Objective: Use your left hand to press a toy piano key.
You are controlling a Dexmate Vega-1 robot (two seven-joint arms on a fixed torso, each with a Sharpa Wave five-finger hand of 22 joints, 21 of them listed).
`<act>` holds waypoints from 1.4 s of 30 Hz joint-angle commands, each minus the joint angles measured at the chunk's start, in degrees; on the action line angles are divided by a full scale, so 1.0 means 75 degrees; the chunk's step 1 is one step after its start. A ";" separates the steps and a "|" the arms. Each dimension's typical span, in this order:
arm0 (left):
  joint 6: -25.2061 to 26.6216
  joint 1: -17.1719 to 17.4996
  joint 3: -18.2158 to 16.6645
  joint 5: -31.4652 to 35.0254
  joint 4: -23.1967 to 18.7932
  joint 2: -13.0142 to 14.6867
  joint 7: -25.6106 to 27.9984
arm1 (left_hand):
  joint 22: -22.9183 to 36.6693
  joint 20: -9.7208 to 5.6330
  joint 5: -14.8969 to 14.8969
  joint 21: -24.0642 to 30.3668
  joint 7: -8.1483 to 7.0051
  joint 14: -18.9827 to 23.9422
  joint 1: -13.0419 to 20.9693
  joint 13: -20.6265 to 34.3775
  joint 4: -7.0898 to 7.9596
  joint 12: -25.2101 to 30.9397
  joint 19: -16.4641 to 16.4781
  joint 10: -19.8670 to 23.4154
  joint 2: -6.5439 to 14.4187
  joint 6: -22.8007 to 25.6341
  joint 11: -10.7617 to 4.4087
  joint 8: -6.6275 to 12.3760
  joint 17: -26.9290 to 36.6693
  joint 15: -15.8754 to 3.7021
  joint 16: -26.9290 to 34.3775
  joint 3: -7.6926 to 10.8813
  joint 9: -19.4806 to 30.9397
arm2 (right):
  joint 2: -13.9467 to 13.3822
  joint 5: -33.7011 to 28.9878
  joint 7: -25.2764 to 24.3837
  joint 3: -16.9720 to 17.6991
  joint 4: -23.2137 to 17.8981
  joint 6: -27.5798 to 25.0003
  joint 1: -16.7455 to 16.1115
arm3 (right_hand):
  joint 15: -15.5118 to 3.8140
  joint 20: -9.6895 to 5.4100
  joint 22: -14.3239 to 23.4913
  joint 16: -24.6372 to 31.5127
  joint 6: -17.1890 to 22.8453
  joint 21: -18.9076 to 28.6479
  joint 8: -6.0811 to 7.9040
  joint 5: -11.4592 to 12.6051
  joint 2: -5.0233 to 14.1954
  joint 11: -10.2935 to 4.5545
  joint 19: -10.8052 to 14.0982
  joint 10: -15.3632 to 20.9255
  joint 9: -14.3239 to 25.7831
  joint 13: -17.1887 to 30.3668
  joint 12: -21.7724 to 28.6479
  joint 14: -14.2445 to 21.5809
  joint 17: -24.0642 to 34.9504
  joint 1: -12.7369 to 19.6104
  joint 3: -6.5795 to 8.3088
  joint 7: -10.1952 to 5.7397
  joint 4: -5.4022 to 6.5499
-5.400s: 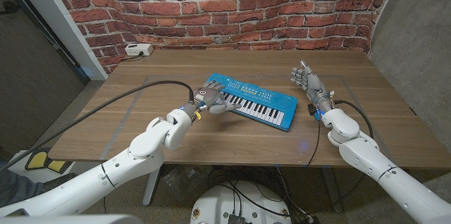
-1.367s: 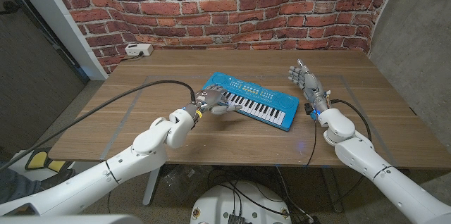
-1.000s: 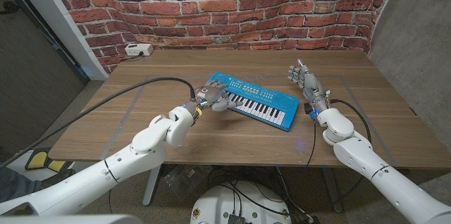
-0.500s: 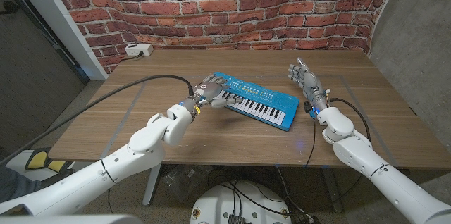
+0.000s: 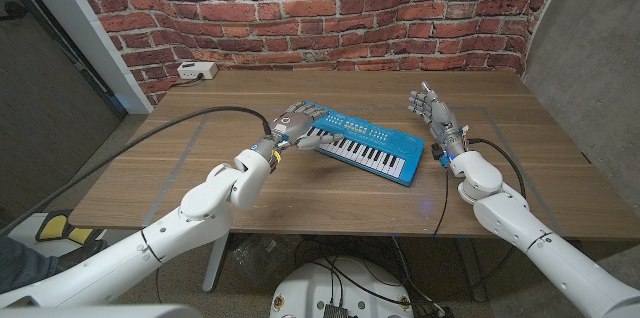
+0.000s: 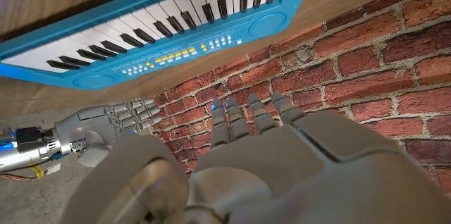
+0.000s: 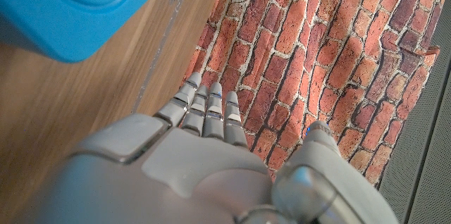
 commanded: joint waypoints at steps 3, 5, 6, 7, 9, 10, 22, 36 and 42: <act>-0.0559 0.0356 -0.0588 -0.1159 0.0204 -0.0152 0.0940 | 0.0020 -0.0201 -0.0028 0.0035 0.0126 -0.0064 0.0068 0.0018 0.0028 -0.0058 0.0020 -0.0050 0.0057 -0.0072 0.0139 0.0051 0.0000 -0.0046 -0.0044 -0.0067 0.0010 | 0.0041 0.0003 0.0067 -0.0030 0.0076 0.0050 0.0054 | 0.0057 0.0010 0.0012 -0.0024 0.0041 -0.0015 -0.0006 0.0032 0.0063 0.0003 0.0032 0.0052 0.0031 0.0034 -0.0006 0.0007 0.0014 -0.0008 -0.0001 -0.0049 -0.0048; -0.0706 0.0414 -0.0724 -0.1439 0.0245 -0.0168 0.1098 | 0.0019 -0.0246 -0.0030 0.0024 0.0174 -0.0074 0.0076 0.0018 0.0028 -0.0056 0.0002 -0.0051 0.0065 -0.0093 0.0154 0.0053 0.0000 -0.0041 -0.0048 -0.0071 0.0010 | 0.0035 -0.0017 0.0104 -0.0046 0.0111 0.0069 0.0077 | 0.0057 0.0010 0.0012 -0.0023 0.0041 -0.0018 -0.0006 0.0032 0.0063 0.0003 0.0033 0.0054 0.0031 0.0034 -0.0005 0.0009 0.0014 -0.0008 -0.0002 -0.0049 -0.0049; -0.0761 0.0466 -0.0805 -0.1603 0.0277 -0.0231 0.1242 | 0.0019 -0.0261 -0.0031 0.0021 0.0194 -0.0076 0.0079 0.0018 0.0029 -0.0058 -0.0001 -0.0058 0.0069 -0.0098 0.0170 0.0055 0.0000 -0.0034 -0.0049 -0.0072 0.0010 | 0.0034 -0.0015 0.0120 -0.0050 0.0120 0.0078 0.0084 | 0.0057 0.0010 0.0012 -0.0024 0.0041 -0.0020 -0.0006 0.0031 0.0063 0.0002 0.0034 0.0063 0.0031 0.0035 -0.0001 0.0008 0.0014 -0.0008 -0.0002 -0.0049 -0.0050; -0.0984 0.0519 -0.0947 -0.1930 0.0348 -0.0243 0.1353 | 0.0019 -0.0323 -0.0033 0.0022 0.0212 -0.0078 0.0085 0.0018 0.0029 -0.0056 0.0007 -0.0059 0.0075 -0.0102 0.0186 0.0061 0.0000 -0.0020 -0.0049 -0.0075 0.0010 | 0.0028 -0.0021 0.0136 -0.0051 0.0119 0.0089 0.0094 | 0.0055 0.0010 0.0012 -0.0024 0.0041 -0.0020 -0.0006 0.0031 0.0063 0.0001 0.0035 0.0062 0.0031 0.0035 -0.0002 0.0009 0.0014 -0.0008 -0.0002 -0.0049 -0.0050; -0.1256 0.0558 -0.1095 -0.2326 0.0451 -0.0261 0.1458 | 0.0018 -0.0386 -0.0036 0.0024 0.0274 -0.0081 0.0097 0.0018 0.0029 -0.0053 0.0026 -0.0060 0.0085 -0.0113 0.0191 0.0069 0.0000 -0.0016 -0.0050 -0.0080 0.0009 | 0.0024 -0.0012 0.0161 -0.0049 0.0122 0.0101 0.0111 | 0.0058 0.0011 0.0012 -0.0023 0.0038 -0.0023 -0.0008 0.0031 0.0063 -0.0004 0.0040 0.0060 0.0031 0.0035 -0.0003 0.0011 0.0014 -0.0008 -0.0003 -0.0054 -0.0051; -0.1417 0.0571 -0.1165 -0.2547 0.0517 -0.0271 0.1491 | 0.0018 -0.0397 -0.0037 0.0024 0.0284 -0.0083 0.0099 0.0018 0.0029 -0.0053 0.0028 -0.0062 0.0087 -0.0134 0.0191 0.0063 0.0000 -0.0014 -0.0051 -0.0081 0.0009 | 0.0016 -0.0021 0.0169 -0.0049 0.0122 0.0105 0.0121 | 0.0058 0.0011 0.0012 -0.0022 0.0041 -0.0024 -0.0007 0.0031 0.0063 -0.0005 0.0042 0.0060 0.0031 0.0035 -0.0003 0.0013 0.0014 -0.0008 -0.0003 -0.0050 -0.0052; -0.3025 0.0587 -0.1535 -0.4372 0.1282 -0.0529 0.1686 | 0.0016 -0.0283 -0.0052 0.0019 0.0382 -0.0065 0.0149 0.0017 0.0026 -0.0020 0.0063 0.0009 0.0120 0.0094 0.0237 0.0171 -0.0002 0.0028 -0.0043 -0.0099 0.0006 | 0.0023 -0.0033 0.0240 -0.0029 0.0159 0.0173 0.0270 | 0.0060 0.0012 0.0013 -0.0025 0.0058 -0.0044 -0.0002 0.0030 0.0060 -0.0004 0.0045 0.0069 0.0031 0.0036 0.0000 0.0011 0.0014 -0.0012 -0.0009 -0.0052 -0.0056; -0.4252 0.0761 -0.2052 -0.6649 0.1970 -0.0684 0.0988 | 0.0015 -0.0318 -0.0068 0.0038 0.0451 -0.0016 0.0203 0.0016 0.0014 0.0007 0.0156 0.0089 0.0137 0.0027 0.0344 0.0146 -0.0004 0.0088 -0.0029 -0.0115 0.0004 | 0.0099 0.0046 0.0428 -0.0069 0.0253 0.0363 0.0308 | 0.0058 0.0014 0.0014 -0.0025 0.0056 -0.0066 -0.0004 0.0029 0.0057 0.0001 0.0053 0.0073 0.0031 0.0037 -0.0001 0.0014 0.0013 -0.0018 -0.0015 -0.0039 -0.0061; -0.4452 0.0762 -0.2190 -0.7420 0.2289 -0.0878 0.0814 | 0.0015 -0.0297 -0.0076 0.0039 0.0499 0.0004 0.0224 0.0016 0.0008 0.0015 0.0180 0.0118 0.0137 0.0029 0.0369 0.0149 -0.0005 0.0111 -0.0025 -0.0125 0.0003 | 0.0128 0.0120 0.0489 -0.0052 0.0299 0.0439 0.0283 | 0.0057 0.0008 0.0015 -0.0026 0.0057 -0.0071 -0.0005 0.0029 0.0057 0.0009 0.0067 0.0075 0.0031 0.0037 0.0000 0.0011 0.0014 -0.0022 -0.0018 -0.0040 -0.0061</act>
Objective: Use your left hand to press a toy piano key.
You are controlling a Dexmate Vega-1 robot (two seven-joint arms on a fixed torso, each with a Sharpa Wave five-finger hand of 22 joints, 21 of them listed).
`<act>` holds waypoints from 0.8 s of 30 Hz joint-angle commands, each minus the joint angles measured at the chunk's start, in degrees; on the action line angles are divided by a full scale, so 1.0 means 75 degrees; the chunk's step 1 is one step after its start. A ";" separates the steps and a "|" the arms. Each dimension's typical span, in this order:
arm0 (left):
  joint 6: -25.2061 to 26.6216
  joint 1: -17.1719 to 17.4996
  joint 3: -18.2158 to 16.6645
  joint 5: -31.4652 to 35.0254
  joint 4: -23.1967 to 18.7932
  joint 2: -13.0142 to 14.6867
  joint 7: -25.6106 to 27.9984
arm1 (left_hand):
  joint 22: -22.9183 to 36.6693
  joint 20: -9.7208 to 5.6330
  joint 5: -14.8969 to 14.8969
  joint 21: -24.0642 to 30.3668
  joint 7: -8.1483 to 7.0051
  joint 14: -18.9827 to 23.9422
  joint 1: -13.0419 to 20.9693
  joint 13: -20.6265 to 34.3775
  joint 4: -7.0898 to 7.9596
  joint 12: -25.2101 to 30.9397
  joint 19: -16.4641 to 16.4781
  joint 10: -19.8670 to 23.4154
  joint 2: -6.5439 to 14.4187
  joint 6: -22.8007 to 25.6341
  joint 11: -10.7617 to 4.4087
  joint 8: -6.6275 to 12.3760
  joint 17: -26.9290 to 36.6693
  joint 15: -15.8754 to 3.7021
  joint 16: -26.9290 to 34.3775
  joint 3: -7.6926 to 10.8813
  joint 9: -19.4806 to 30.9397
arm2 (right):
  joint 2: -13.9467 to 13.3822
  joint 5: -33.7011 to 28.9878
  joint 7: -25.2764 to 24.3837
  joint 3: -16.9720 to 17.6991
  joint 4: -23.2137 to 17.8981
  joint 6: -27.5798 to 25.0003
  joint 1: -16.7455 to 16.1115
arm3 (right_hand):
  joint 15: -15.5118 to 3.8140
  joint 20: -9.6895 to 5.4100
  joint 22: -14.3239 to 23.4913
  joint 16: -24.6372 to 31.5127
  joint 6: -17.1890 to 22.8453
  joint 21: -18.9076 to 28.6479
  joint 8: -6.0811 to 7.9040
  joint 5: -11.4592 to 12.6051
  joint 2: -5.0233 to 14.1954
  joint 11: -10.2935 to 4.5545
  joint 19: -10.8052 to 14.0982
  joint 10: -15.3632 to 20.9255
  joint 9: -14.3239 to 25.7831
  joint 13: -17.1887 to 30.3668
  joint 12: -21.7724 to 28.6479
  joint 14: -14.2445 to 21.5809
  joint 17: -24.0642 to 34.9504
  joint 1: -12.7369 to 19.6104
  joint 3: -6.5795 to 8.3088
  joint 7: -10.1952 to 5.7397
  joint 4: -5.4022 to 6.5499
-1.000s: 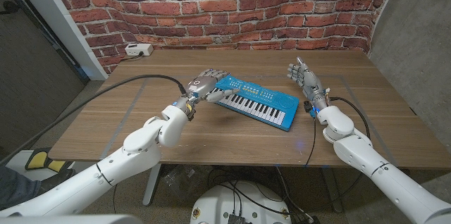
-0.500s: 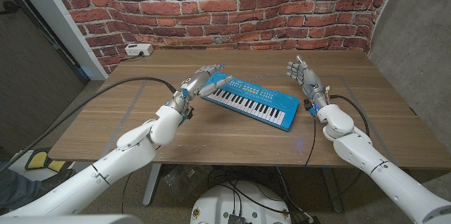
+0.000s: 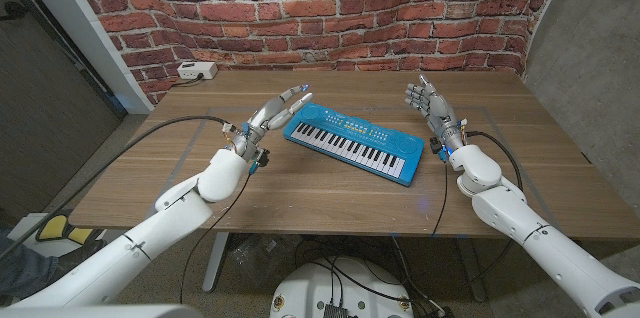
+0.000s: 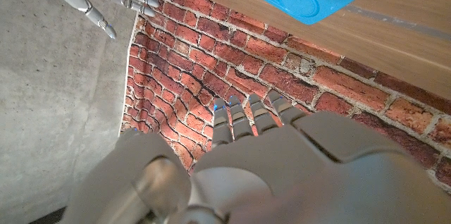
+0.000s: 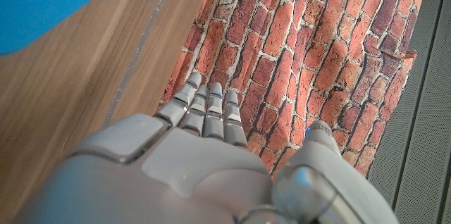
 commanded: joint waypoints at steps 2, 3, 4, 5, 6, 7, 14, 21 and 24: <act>-0.0725 0.0063 -0.0418 -0.1794 0.0751 -0.0334 -0.0438 | 0.0015 0.0042 -0.0023 0.0048 0.0087 0.0061 0.0062 0.0016 0.0004 0.0084 0.0090 0.0056 -0.0035 0.0017 0.0059 0.0043 -0.0005 0.0094 0.0023 -0.0067 0.0003 | 0.0048 0.0124 0.0151 0.0001 0.0087 0.0166 -0.0018 | 0.0055 0.0006 0.0016 -0.0024 0.0014 -0.0016 -0.0006 0.0029 0.0057 0.0010 0.0069 0.0076 0.0032 0.0037 0.0000 0.0018 0.0014 -0.0023 0.0002 -0.0004 -0.0041; -0.0737 0.0054 -0.0426 -0.1880 0.0806 -0.0365 -0.0451 | 0.0015 0.0062 -0.0027 0.0057 0.0096 0.0074 0.0071 0.0016 0.0001 0.0083 0.0125 0.0058 -0.0037 -0.0053 0.0066 0.0017 -0.0005 0.0095 0.0025 -0.0072 0.0003 | 0.0050 0.0108 0.0164 -0.0007 0.0112 0.0186 -0.0009 | 0.0055 0.0008 0.0016 -0.0024 0.0020 -0.0019 -0.0004 0.0029 0.0057 0.0007 0.0069 0.0076 0.0032 0.0037 0.0000 0.0018 0.0014 -0.0023 0.0002 0.0004 -0.0041; -0.0766 0.0034 -0.0431 -0.2006 0.0877 -0.0389 -0.0515 | 0.0014 0.0104 -0.0033 0.0072 0.0106 0.0090 0.0085 0.0016 -0.0003 0.0083 0.0178 0.0067 -0.0038 -0.0136 0.0065 -0.0010 -0.0005 0.0100 0.0027 -0.0079 0.0003 | 0.0062 0.0126 0.0162 -0.0007 0.0116 0.0179 -0.0007 | 0.0054 0.0005 0.0016 -0.0024 0.0020 -0.0020 -0.0004 0.0029 0.0057 0.0008 0.0069 0.0077 0.0032 0.0037 0.0000 0.0018 0.0014 -0.0024 0.0001 0.0003 -0.0041; -0.0799 0.0012 -0.0433 -0.2155 0.0955 -0.0422 -0.0589 | 0.0014 0.0115 -0.0037 0.0074 0.0142 0.0099 0.0095 0.0016 -0.0007 0.0083 0.0195 0.0072 -0.0039 -0.0205 0.0064 -0.0030 -0.0005 0.0101 0.0027 -0.0083 0.0003 | 0.0064 0.0117 0.0167 -0.0013 0.0130 0.0183 0.0001 | 0.0053 0.0006 0.0017 -0.0025 0.0020 -0.0023 -0.0004 0.0029 0.0057 0.0005 0.0070 0.0073 0.0032 0.0037 -0.0002 0.0016 0.0014 -0.0025 0.0000 0.0003 -0.0041; -0.0843 -0.0007 -0.0435 -0.2309 0.1042 -0.0477 -0.0646 | 0.0014 0.0126 -0.0045 0.0077 0.0176 0.0104 0.0113 0.0016 -0.0012 0.0081 0.0226 0.0079 -0.0041 -0.0357 0.0061 -0.0073 -0.0005 0.0102 0.0024 -0.0092 0.0003 | 0.0069 0.0121 0.0168 -0.0016 0.0135 0.0177 0.0007 | 0.0054 0.0006 0.0017 -0.0024 0.0018 -0.0024 -0.0005 0.0029 0.0058 0.0010 0.0071 0.0074 0.0032 0.0037 -0.0001 0.0019 0.0014 -0.0025 0.0000 0.0000 -0.0042; -0.0882 -0.0034 -0.0434 -0.2459 0.1130 -0.0516 -0.0723 | 0.0014 0.0133 -0.0049 0.0078 0.0188 0.0101 0.0122 0.0016 -0.0015 0.0078 0.0239 0.0076 -0.0041 -0.0420 0.0063 -0.0087 -0.0005 0.0108 0.0021 -0.0096 0.0003 | 0.0076 0.0137 0.0169 -0.0016 0.0134 0.0163 0.0010 | 0.0054 0.0006 0.0017 -0.0025 0.0023 -0.0026 -0.0003 0.0030 0.0058 0.0005 0.0071 0.0074 0.0032 0.0037 -0.0002 0.0017 0.0014 -0.0026 0.0000 0.0007 -0.0042; -0.1063 -0.0285 -0.0410 -0.3540 0.1698 -0.0722 -0.1418 | 0.0014 0.0117 -0.0065 0.0074 0.0314 0.0100 0.0165 0.0016 -0.0030 0.0060 0.0273 0.0047 -0.0042 -0.0548 0.0101 -0.0086 -0.0006 0.0151 0.0012 -0.0108 0.0004 | 0.0080 0.0105 0.0136 -0.0022 0.0149 0.0155 0.0023 | 0.0056 0.0005 0.0017 -0.0025 0.0025 -0.0040 -0.0003 0.0030 0.0062 0.0005 0.0071 0.0073 0.0032 0.0038 -0.0003 0.0019 0.0014 -0.0027 -0.0001 0.0010 -0.0044; -0.1100 -0.0492 -0.0373 -0.4104 0.2063 -0.0842 -0.1762 | 0.0014 0.0099 -0.0084 0.0062 0.0364 0.0097 0.0205 0.0017 -0.0044 0.0049 0.0277 0.0026 -0.0036 -0.0546 0.0145 -0.0049 -0.0005 0.0186 0.0006 -0.0115 0.0003 | 0.0045 0.0049 0.0041 0.0001 0.0068 0.0112 -0.0004 | 0.0057 0.0006 0.0018 -0.0026 0.0022 -0.0053 -0.0006 0.0030 0.0061 0.0003 0.0076 0.0074 0.0032 0.0038 -0.0003 0.0019 0.0014 -0.0030 -0.0005 0.0011 -0.0046; -0.1029 -0.0564 -0.0339 -0.4235 0.2197 -0.0900 -0.1775 | 0.0014 0.0092 -0.0091 0.0057 0.0347 0.0092 0.0218 0.0017 -0.0048 0.0047 0.0274 0.0022 -0.0033 -0.0599 0.0135 -0.0060 -0.0005 0.0192 0.0003 -0.0117 0.0003 | 0.0073 0.0065 0.0006 0.0012 0.0044 0.0132 -0.0032 | 0.0059 0.0008 0.0018 -0.0027 0.0026 -0.0057 -0.0004 0.0030 0.0061 -0.0002 0.0077 0.0071 0.0032 0.0038 -0.0005 0.0016 0.0014 -0.0030 -0.0005 0.0015 -0.0047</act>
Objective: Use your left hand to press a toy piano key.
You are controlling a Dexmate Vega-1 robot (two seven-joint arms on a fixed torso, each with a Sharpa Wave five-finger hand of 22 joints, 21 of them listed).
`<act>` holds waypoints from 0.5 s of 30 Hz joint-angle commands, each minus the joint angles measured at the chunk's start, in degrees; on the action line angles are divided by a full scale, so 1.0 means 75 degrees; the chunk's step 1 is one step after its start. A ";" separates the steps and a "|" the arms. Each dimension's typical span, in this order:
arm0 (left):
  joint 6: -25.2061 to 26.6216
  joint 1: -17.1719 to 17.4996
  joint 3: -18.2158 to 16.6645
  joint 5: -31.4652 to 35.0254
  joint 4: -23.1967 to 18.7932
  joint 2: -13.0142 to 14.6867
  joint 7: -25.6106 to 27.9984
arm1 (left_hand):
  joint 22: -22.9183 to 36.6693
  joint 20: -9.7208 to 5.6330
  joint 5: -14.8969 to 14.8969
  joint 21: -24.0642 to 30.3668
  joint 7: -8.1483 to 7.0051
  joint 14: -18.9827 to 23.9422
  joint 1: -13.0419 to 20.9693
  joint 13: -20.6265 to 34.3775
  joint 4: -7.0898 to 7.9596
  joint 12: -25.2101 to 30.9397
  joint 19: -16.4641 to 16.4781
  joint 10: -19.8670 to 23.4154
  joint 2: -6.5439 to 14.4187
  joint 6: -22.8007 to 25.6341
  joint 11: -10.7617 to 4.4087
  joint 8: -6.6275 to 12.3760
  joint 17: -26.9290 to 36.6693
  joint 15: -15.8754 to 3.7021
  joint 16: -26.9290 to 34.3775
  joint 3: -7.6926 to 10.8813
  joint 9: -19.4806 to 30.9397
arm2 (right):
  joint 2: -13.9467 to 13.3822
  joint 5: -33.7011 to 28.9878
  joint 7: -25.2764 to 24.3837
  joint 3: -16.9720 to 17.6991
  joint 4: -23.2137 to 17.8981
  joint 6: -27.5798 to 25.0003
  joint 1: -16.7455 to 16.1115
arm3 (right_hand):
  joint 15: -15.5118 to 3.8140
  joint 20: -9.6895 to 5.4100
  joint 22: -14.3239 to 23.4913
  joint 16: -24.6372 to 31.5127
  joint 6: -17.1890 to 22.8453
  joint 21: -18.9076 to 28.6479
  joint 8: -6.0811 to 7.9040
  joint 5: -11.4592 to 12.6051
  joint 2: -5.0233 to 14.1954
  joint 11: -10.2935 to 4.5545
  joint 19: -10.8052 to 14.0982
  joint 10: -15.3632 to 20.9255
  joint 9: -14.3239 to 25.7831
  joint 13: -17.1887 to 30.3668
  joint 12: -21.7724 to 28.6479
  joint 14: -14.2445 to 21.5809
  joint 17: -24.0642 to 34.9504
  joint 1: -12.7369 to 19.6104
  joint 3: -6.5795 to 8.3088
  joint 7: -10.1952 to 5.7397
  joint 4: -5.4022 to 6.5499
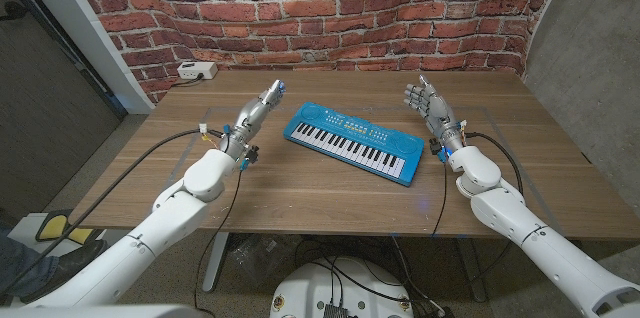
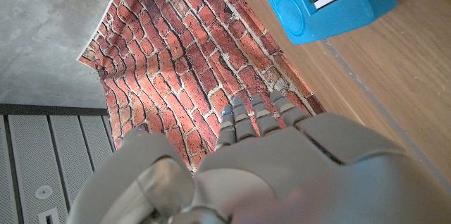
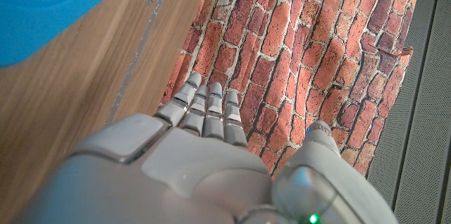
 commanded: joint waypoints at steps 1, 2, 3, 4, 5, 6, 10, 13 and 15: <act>-0.0040 -0.0357 0.0062 -0.0996 0.0747 -0.0272 -0.0491 | 0.0015 -0.0004 -0.0007 -0.0002 0.0037 0.0006 0.0093 0.0017 -0.0007 -0.0007 0.0014 0.0044 0.0000 -0.0078 0.0025 0.0030 -0.0005 0.0022 0.0000 -0.0076 0.0003 | 0.0018 -0.0016 -0.0110 0.0019 -0.0076 -0.0020 -0.0042 | 0.0059 0.0004 0.0018 -0.0028 0.0023 -0.0005 -0.0006 0.0030 0.0032 -0.0004 0.0077 0.0070 0.0031 0.0038 -0.0005 0.0014 0.0014 -0.0002 0.0015 0.0010 -0.0026; -0.0023 -0.0376 0.0075 -0.1034 0.0791 -0.0273 -0.0520 | 0.0015 -0.0005 -0.0018 -0.0006 0.0037 -0.0019 0.0113 0.0017 -0.0013 -0.0021 0.0020 0.0008 0.0005 -0.0225 0.0029 -0.0008 -0.0004 0.0020 -0.0010 -0.0078 0.0003 | 0.0043 0.0025 -0.0128 0.0022 -0.0089 -0.0048 -0.0056 | 0.0059 0.0003 0.0018 -0.0027 0.0026 -0.0005 -0.0005 0.0030 0.0031 -0.0004 0.0079 0.0073 0.0031 0.0038 -0.0004 0.0016 0.0014 -0.0002 0.0015 0.0016 -0.0026; -0.0050 -0.0395 0.0086 -0.1080 0.0850 -0.0284 -0.0575 | 0.0015 0.0008 -0.0023 -0.0011 0.0039 -0.0038 0.0122 0.0018 -0.0016 -0.0024 0.0013 0.0000 0.0008 -0.0284 0.0036 -0.0019 -0.0004 0.0035 -0.0018 -0.0079 0.0004 | 0.0049 0.0019 -0.0127 0.0013 -0.0082 -0.0042 -0.0059 | 0.0060 -0.0002 0.0018 -0.0025 0.0024 -0.0006 -0.0006 0.0030 0.0031 0.0007 0.0083 0.0073 0.0031 0.0038 -0.0004 0.0021 0.0014 -0.0003 0.0014 0.0013 -0.0026; -0.0076 -0.0399 0.0092 -0.1113 0.0887 -0.0296 -0.0598 | 0.0015 0.0010 -0.0025 -0.0013 0.0064 -0.0040 0.0128 0.0018 -0.0018 -0.0026 0.0012 -0.0007 0.0010 -0.0300 0.0035 -0.0018 -0.0004 0.0035 -0.0018 -0.0079 0.0004 | 0.0051 0.0001 -0.0137 0.0006 -0.0081 -0.0036 -0.0065 | 0.0060 0.0000 0.0019 -0.0025 0.0022 -0.0007 -0.0007 0.0030 0.0031 0.0003 0.0085 0.0073 0.0031 0.0038 -0.0005 0.0022 0.0014 -0.0004 0.0014 0.0012 -0.0026; -0.0103 -0.0400 0.0097 -0.1109 0.0912 -0.0297 -0.0597 | 0.0015 0.0016 -0.0029 -0.0017 0.0085 -0.0043 0.0134 0.0018 -0.0020 -0.0031 0.0007 -0.0019 0.0012 -0.0323 0.0037 -0.0019 -0.0004 0.0041 -0.0019 -0.0079 0.0004 | 0.0045 -0.0036 -0.0147 -0.0002 -0.0082 -0.0020 -0.0071 | 0.0053 0.0001 0.0019 -0.0023 0.0021 -0.0010 -0.0007 0.0030 0.0032 0.0007 0.0085 0.0073 0.0031 0.0038 -0.0005 0.0026 0.0014 -0.0004 0.0013 0.0016 -0.0026; -0.0135 -0.0404 0.0104 -0.1091 0.0935 -0.0287 -0.0603 | 0.0015 0.0019 -0.0031 -0.0018 0.0096 -0.0045 0.0140 0.0018 -0.0022 -0.0032 0.0006 -0.0025 0.0013 -0.0351 0.0037 -0.0023 -0.0004 0.0043 -0.0019 -0.0080 0.0004 | 0.0055 -0.0037 -0.0188 0.0005 -0.0109 -0.0030 -0.0091 | 0.0057 -0.0005 0.0019 -0.0022 0.0022 -0.0011 -0.0007 0.0030 0.0032 0.0003 0.0090 0.0072 0.0031 0.0038 -0.0005 0.0031 0.0014 -0.0005 0.0013 0.0012 -0.0027; -0.0240 -0.0424 0.0133 -0.1022 0.1004 -0.0262 -0.0612 | 0.0015 0.0018 -0.0041 -0.0027 0.0123 -0.0050 0.0162 0.0019 -0.0030 -0.0034 -0.0004 -0.0034 0.0018 -0.0376 0.0031 -0.0008 -0.0004 0.0052 -0.0020 -0.0081 0.0005 | 0.0026 -0.0104 -0.0295 0.0026 -0.0216 -0.0058 -0.0144 | 0.0046 -0.0007 0.0019 -0.0021 0.0022 -0.0015 -0.0008 0.0031 0.0034 0.0009 0.0105 0.0077 0.0031 0.0038 -0.0004 0.0034 0.0014 -0.0004 0.0013 0.0016 -0.0029; -0.0206 -0.0430 0.0140 -0.1041 0.0973 -0.0237 -0.0605 | 0.0016 0.0000 -0.0049 -0.0028 0.0131 -0.0057 0.0179 0.0019 -0.0036 -0.0033 0.0003 -0.0037 0.0021 -0.0386 0.0074 0.0006 -0.0004 0.0055 -0.0022 -0.0082 0.0005 | -0.0018 -0.0138 -0.0332 0.0039 -0.0298 -0.0103 -0.0170 | 0.0044 -0.0016 0.0019 -0.0021 0.0026 -0.0018 -0.0006 0.0031 0.0035 0.0008 0.0114 0.0072 0.0031 0.0038 -0.0006 0.0038 0.0013 -0.0004 0.0012 0.0016 -0.0030; -0.0162 -0.0439 0.0149 -0.1030 0.0943 -0.0206 -0.0594 | 0.0016 -0.0004 -0.0053 -0.0030 0.0138 -0.0059 0.0186 0.0019 -0.0038 -0.0032 0.0002 -0.0036 0.0022 -0.0382 0.0070 0.0015 -0.0004 0.0058 -0.0022 -0.0083 0.0005 | -0.0005 -0.0083 -0.0359 0.0059 -0.0348 -0.0145 -0.0193 | 0.0042 -0.0026 0.0019 -0.0022 0.0023 -0.0020 -0.0008 0.0031 0.0037 0.0005 0.0121 0.0072 0.0032 0.0038 -0.0006 0.0037 0.0013 -0.0004 0.0012 0.0017 -0.0031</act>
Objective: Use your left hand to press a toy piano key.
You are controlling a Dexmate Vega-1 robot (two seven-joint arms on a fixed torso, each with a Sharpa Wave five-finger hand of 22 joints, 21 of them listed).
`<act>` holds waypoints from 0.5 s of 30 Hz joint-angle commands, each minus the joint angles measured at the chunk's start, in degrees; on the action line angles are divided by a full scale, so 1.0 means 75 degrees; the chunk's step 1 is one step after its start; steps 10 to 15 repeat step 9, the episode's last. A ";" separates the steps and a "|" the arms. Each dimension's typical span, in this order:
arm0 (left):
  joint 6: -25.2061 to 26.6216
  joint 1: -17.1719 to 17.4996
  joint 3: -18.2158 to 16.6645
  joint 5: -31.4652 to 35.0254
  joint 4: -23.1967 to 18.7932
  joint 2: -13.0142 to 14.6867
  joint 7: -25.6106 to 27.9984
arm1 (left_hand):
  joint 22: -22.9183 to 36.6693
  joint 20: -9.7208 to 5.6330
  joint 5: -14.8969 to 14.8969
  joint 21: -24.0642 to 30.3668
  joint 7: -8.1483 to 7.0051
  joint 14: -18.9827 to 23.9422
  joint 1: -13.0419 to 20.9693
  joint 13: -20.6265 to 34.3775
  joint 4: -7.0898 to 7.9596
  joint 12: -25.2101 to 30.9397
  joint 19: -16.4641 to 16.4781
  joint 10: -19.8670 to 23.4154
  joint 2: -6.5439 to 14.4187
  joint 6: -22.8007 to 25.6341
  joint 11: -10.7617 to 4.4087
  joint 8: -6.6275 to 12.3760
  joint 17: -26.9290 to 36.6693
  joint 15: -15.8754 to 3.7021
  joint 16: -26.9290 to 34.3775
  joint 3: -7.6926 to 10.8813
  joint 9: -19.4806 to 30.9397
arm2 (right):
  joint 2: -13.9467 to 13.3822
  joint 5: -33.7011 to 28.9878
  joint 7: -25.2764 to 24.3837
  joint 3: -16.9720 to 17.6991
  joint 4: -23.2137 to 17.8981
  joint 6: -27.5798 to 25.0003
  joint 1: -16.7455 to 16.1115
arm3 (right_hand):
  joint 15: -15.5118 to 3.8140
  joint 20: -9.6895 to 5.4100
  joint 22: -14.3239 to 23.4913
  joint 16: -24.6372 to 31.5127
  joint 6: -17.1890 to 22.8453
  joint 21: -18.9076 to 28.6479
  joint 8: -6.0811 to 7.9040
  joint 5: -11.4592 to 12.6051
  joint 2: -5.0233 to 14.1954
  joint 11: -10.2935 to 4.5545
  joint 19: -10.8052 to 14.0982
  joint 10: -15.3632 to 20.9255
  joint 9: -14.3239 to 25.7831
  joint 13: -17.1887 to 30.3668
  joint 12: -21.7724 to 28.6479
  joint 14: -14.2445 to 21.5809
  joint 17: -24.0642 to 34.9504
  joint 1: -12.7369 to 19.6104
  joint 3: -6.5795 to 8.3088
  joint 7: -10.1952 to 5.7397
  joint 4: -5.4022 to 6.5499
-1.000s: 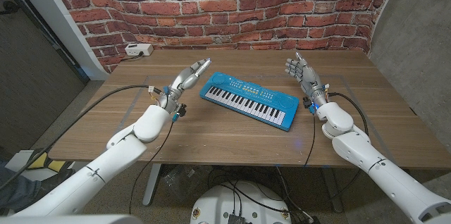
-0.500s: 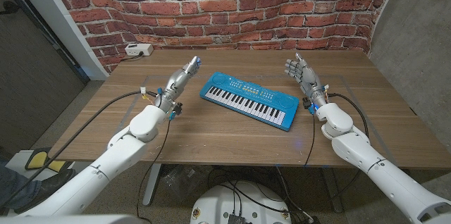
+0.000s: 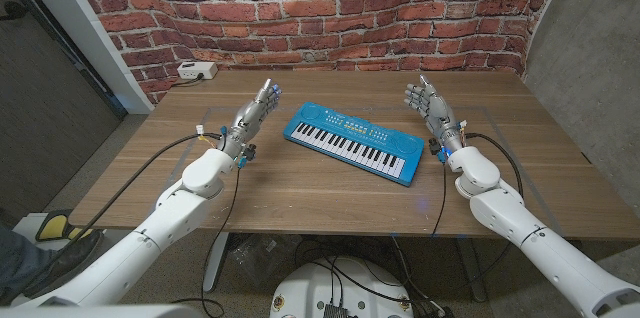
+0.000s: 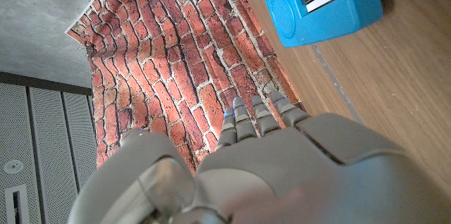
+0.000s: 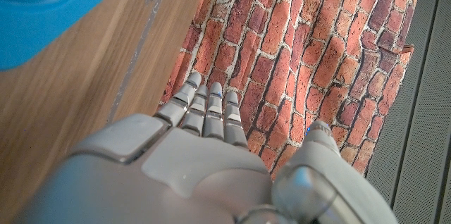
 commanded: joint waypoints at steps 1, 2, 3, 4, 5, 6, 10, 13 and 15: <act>-0.0006 -0.0213 0.0132 -0.0145 0.0420 -0.0014 -0.0090 | 0.0016 -0.0008 -0.0027 -0.0033 -0.0023 -0.0004 0.0031 0.0019 -0.0008 0.0000 -0.0001 -0.0009 0.0041 -0.0015 0.0037 0.0026 -0.0004 0.0012 -0.0022 -0.0051 0.0005 | -0.0033 -0.0108 -0.0282 0.0046 -0.0215 -0.0114 -0.0113 | 0.0043 -0.0021 0.0019 -0.0021 0.0024 -0.0021 -0.0008 0.0031 0.0037 0.0003 0.0066 0.0075 0.0032 0.0038 -0.0005 0.0039 0.0013 -0.0004 0.0012 0.0018 -0.0032; 0.0016 -0.0218 0.0138 -0.0096 0.0400 0.0007 -0.0053 | 0.0016 -0.0015 -0.0029 -0.0035 -0.0015 -0.0003 0.0035 0.0019 -0.0009 0.0002 -0.0003 -0.0005 0.0042 -0.0009 0.0041 0.0031 -0.0003 0.0011 -0.0021 -0.0051 0.0004 | -0.0027 -0.0098 -0.0297 0.0052 -0.0227 -0.0126 -0.0120 | 0.0047 -0.0019 0.0019 -0.0021 0.0026 -0.0023 -0.0007 0.0031 0.0037 0.0011 0.0066 0.0077 0.0032 0.0038 -0.0004 0.0038 0.0013 -0.0004 0.0012 0.0016 -0.0032; 0.0027 -0.0225 0.0146 -0.0044 0.0385 0.0027 -0.0020 | 0.0016 -0.0015 -0.0032 -0.0037 -0.0001 -0.0008 0.0039 0.0019 -0.0010 0.0000 -0.0008 -0.0012 0.0043 -0.0001 0.0048 0.0038 -0.0003 0.0013 -0.0023 -0.0052 0.0004 | -0.0022 -0.0066 -0.0296 0.0059 -0.0239 -0.0146 -0.0126 | 0.0048 -0.0022 0.0019 -0.0022 0.0023 -0.0024 -0.0008 0.0031 0.0037 0.0005 0.0069 0.0081 0.0032 0.0038 -0.0003 0.0039 0.0013 -0.0003 0.0011 0.0019 -0.0033; 0.0031 -0.0230 0.0153 0.0000 0.0376 0.0031 0.0022 | 0.0017 -0.0022 -0.0033 -0.0038 -0.0007 -0.0006 0.0043 0.0019 -0.0011 -0.0002 -0.0007 -0.0017 0.0044 0.0005 0.0042 0.0043 -0.0003 0.0012 -0.0022 -0.0052 0.0004 | -0.0028 -0.0061 -0.0290 0.0058 -0.0239 -0.0162 -0.0124 | 0.0044 -0.0023 0.0019 -0.0021 0.0022 -0.0025 -0.0009 0.0031 0.0037 0.0006 0.0070 0.0083 0.0032 0.0038 -0.0002 0.0040 0.0013 -0.0003 0.0011 0.0019 -0.0033; 0.0034 -0.0232 0.0156 0.0022 0.0370 0.0024 0.0059 | 0.0017 -0.0025 -0.0036 -0.0040 -0.0011 -0.0007 0.0047 0.0019 -0.0013 0.0000 -0.0010 -0.0015 0.0045 0.0005 0.0051 0.0046 -0.0003 0.0017 -0.0022 -0.0053 0.0004 | -0.0037 -0.0054 -0.0289 0.0058 -0.0244 -0.0189 -0.0124 | 0.0044 -0.0025 0.0020 -0.0022 0.0024 -0.0026 -0.0008 0.0031 0.0037 0.0010 0.0073 0.0085 0.0032 0.0038 -0.0002 0.0040 0.0013 -0.0003 0.0011 0.0019 -0.0033; 0.0054 -0.0237 0.0163 0.0030 0.0361 0.0027 0.0071 | 0.0017 -0.0026 -0.0037 -0.0041 -0.0009 -0.0010 0.0049 0.0019 -0.0013 0.0001 -0.0011 -0.0013 0.0046 0.0005 0.0054 0.0048 -0.0003 0.0014 -0.0023 -0.0053 0.0004 | -0.0042 -0.0043 -0.0273 0.0057 -0.0240 -0.0199 -0.0121 | 0.0045 -0.0025 0.0020 -0.0023 0.0022 -0.0029 -0.0009 0.0031 0.0038 0.0007 0.0073 0.0083 0.0032 0.0038 -0.0003 0.0037 0.0013 -0.0004 0.0010 0.0020 -0.0033; 0.0080 -0.0247 0.0178 -0.0013 0.0340 0.0041 0.0027 | 0.0017 -0.0021 -0.0042 -0.0044 -0.0001 -0.0012 0.0058 0.0020 -0.0016 0.0003 -0.0015 -0.0009 0.0048 0.0014 0.0070 0.0058 -0.0003 0.0019 -0.0023 -0.0054 0.0004 | -0.0028 -0.0039 -0.0247 0.0048 -0.0199 -0.0176 -0.0104 | 0.0035 -0.0021 0.0020 -0.0021 0.0021 -0.0033 -0.0010 0.0032 0.0038 0.0001 0.0076 0.0079 0.0032 0.0038 -0.0004 0.0042 0.0013 -0.0005 0.0009 0.0018 -0.0034; 0.0080 -0.0247 0.0178 -0.0013 0.0340 0.0041 0.0027 | 0.0017 -0.0021 -0.0042 -0.0044 -0.0001 -0.0012 0.0058 0.0020 -0.0016 0.0003 -0.0015 -0.0009 0.0048 0.0014 0.0070 0.0058 -0.0003 0.0019 -0.0023 -0.0054 0.0004 | -0.0028 -0.0039 -0.0247 0.0048 -0.0199 -0.0176 -0.0104 | 0.0035 -0.0021 0.0020 -0.0021 0.0021 -0.0033 -0.0010 0.0032 0.0038 0.0001 0.0076 0.0079 0.0032 0.0038 -0.0004 0.0042 0.0013 -0.0005 0.0009 0.0018 -0.0034; 0.0080 -0.0247 0.0178 -0.0013 0.0340 0.0041 0.0027 | 0.0017 -0.0021 -0.0042 -0.0044 -0.0001 -0.0012 0.0058 0.0020 -0.0016 0.0003 -0.0015 -0.0009 0.0048 0.0014 0.0070 0.0058 -0.0003 0.0019 -0.0023 -0.0054 0.0004 | -0.0028 -0.0039 -0.0247 0.0048 -0.0199 -0.0176 -0.0104 | 0.0035 -0.0021 0.0020 -0.0021 0.0021 -0.0033 -0.0010 0.0032 0.0038 0.0001 0.0076 0.0079 0.0032 0.0038 -0.0004 0.0042 0.0013 -0.0005 0.0009 0.0018 -0.0034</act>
